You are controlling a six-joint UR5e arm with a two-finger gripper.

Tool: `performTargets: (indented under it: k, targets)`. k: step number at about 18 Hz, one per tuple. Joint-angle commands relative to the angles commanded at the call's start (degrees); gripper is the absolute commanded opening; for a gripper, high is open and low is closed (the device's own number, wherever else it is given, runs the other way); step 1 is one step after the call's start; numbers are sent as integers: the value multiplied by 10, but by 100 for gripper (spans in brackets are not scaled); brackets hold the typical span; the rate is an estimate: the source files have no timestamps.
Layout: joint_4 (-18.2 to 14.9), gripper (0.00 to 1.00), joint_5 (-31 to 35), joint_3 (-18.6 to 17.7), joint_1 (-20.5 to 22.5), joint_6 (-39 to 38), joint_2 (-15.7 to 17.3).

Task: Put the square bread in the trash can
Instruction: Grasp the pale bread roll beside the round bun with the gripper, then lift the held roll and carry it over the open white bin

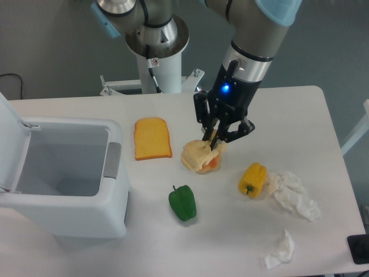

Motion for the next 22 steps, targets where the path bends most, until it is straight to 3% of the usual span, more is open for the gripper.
performTargets:
  k: [12,22]
  targets:
    - [2,26,-14,0,-3,-29,10]
    - [2,26,-54,1,-4,-102,13]
